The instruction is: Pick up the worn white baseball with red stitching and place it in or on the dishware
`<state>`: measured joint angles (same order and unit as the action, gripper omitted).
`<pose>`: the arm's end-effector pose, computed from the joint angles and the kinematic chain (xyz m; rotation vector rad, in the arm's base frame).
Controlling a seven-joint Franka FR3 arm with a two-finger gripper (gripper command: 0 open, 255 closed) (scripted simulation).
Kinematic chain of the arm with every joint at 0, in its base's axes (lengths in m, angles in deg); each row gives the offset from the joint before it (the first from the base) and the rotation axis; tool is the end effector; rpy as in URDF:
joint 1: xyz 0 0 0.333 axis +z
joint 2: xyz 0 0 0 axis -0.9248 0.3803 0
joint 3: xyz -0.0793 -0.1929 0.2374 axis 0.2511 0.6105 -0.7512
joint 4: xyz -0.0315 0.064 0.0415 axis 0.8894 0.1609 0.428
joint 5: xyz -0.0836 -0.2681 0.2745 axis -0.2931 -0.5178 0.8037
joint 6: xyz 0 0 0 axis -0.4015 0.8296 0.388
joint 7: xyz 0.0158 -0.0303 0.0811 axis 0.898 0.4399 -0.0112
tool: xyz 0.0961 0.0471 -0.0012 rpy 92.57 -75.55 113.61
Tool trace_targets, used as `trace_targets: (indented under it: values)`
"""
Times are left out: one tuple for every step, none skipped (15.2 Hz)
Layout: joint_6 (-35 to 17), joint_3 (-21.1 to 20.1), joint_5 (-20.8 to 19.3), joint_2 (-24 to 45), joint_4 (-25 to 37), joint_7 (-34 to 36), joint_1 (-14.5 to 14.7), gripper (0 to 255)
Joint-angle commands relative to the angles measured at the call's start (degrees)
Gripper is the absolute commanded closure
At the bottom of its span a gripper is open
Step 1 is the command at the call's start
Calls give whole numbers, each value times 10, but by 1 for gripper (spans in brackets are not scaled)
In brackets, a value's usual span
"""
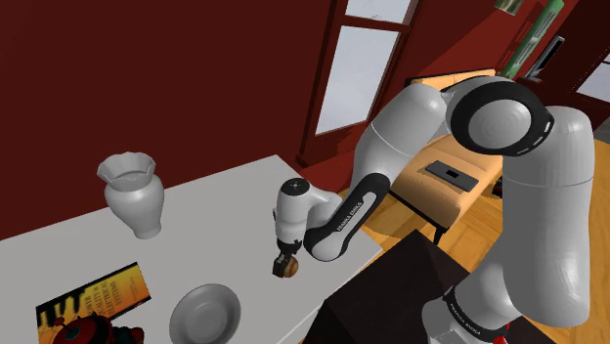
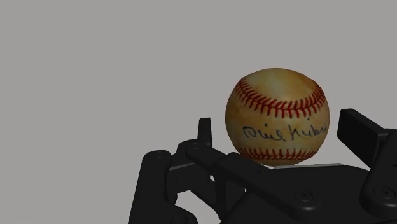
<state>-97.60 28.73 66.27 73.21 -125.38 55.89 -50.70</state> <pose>0.4271 0.2605 0.1027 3.0060 0.7445 -0.1065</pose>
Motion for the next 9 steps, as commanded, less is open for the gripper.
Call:
trace_targets:
  values:
    - [0, 0, 0, 0, 0, 0, 0, 0]
    - [0, 0, 0, 0, 0, 0, 0, 255]
    - [0, 0, 0, 0, 0, 0, 0, 255]
    - [0, 0, 0, 0, 0, 0, 0, 255]
    - [0, 0, 0, 0, 0, 0, 0, 255]
    - [0, 0, 0, 0, 0, 0, 0, 255]
    - [0, 0, 0, 0, 0, 0, 0, 255]
    - [0, 0, 0, 0, 0, 0, 0, 255]
    - [0, 0, 0, 0, 0, 0, 0, 255]
